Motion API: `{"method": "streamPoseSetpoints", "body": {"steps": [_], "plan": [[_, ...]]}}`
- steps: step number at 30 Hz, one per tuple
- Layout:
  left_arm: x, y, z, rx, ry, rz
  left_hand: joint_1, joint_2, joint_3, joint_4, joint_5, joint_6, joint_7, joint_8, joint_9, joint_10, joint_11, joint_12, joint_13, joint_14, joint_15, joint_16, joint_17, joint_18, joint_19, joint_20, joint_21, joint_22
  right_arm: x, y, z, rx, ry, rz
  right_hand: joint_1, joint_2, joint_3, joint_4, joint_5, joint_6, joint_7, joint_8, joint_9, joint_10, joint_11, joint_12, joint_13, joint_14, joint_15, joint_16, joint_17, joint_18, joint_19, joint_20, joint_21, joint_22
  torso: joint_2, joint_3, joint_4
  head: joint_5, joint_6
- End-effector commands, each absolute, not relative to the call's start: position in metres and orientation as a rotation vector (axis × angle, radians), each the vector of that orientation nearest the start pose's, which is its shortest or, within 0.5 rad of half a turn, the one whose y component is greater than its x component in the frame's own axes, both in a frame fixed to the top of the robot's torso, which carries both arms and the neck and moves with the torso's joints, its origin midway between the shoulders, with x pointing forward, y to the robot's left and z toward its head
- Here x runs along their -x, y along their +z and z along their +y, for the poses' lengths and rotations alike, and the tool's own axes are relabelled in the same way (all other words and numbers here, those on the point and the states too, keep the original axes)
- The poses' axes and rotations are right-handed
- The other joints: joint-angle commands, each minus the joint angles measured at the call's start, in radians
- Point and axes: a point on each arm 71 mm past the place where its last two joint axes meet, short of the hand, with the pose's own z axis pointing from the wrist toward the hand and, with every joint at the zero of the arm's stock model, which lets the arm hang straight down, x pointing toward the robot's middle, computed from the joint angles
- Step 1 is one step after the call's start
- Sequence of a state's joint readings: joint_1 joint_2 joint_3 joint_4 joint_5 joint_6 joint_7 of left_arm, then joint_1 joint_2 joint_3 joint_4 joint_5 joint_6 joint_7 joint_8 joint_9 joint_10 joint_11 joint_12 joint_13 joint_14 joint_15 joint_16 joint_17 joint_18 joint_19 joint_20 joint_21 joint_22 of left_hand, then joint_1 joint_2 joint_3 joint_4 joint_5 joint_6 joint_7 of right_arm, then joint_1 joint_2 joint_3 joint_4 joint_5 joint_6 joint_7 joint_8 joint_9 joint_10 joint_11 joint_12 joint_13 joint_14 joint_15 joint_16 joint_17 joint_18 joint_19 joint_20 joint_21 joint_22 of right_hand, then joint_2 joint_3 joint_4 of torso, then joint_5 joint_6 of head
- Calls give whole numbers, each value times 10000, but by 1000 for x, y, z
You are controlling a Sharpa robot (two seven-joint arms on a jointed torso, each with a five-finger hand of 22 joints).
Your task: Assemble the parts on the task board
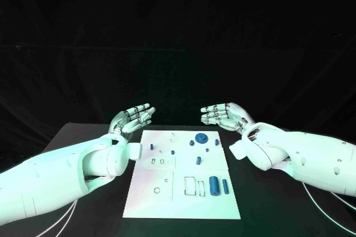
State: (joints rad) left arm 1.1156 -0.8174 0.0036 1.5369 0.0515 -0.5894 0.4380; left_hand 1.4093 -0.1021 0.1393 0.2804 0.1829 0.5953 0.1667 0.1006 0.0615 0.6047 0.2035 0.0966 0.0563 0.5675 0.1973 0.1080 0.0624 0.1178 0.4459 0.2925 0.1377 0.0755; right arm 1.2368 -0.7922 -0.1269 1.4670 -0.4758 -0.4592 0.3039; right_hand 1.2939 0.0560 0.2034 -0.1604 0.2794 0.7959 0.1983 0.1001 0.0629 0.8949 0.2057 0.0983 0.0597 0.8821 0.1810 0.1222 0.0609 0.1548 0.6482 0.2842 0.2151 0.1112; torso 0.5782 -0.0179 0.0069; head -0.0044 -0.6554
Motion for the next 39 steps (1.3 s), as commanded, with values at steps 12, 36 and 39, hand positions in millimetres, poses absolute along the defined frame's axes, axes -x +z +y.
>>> {"method": "streamPoseSetpoints", "body": {"steps": [12,36,39], "plan": [[-467,-178,216,11884,-14255,12992,773,114,129,-177,-79,3295,479,614,117,3961,-343,721,237,4300,-611,1072,543,667,3604,-89,1510,431,-508,-166,-196,-941,9561,15743,115,-606,700,-604,-105,2038,75,-114,55,2275,-593,-245,74,3057,-869,186,235,273,2955,-853,2015,823,736,3,32,-121,188],[-442,-134,196,10839,-16054,13593,860,82,143,-224,-80,3354,426,591,102,4000,-374,666,216,4319,-634,1071,585,665,3720,-128,1556,418,-527,-157,-171,3496,5028,16302,-151,-1397,545,119,-73,2403,-524,-206,74,2221,-1212,228,287,6086,-1834,6513,4787,-260,5924,-1843,8718,7165,1764,-15,292,-529,512],[-441,-132,195,10789,-16109,13583,856,75,138,-223,-81,3354,429,588,101,3997,-372,661,214,4318,-633,1068,585,666,3725,-129,1559,418,-528,-158,-168,3658,4884,16324,-135,-1446,628,216,-38,2419,-541,-203,78,2162,-1199,280,306,6087,-1831,7552,5802,-371,6170,-1836,9350,8015,1831,-22,323,-557,510]]}}
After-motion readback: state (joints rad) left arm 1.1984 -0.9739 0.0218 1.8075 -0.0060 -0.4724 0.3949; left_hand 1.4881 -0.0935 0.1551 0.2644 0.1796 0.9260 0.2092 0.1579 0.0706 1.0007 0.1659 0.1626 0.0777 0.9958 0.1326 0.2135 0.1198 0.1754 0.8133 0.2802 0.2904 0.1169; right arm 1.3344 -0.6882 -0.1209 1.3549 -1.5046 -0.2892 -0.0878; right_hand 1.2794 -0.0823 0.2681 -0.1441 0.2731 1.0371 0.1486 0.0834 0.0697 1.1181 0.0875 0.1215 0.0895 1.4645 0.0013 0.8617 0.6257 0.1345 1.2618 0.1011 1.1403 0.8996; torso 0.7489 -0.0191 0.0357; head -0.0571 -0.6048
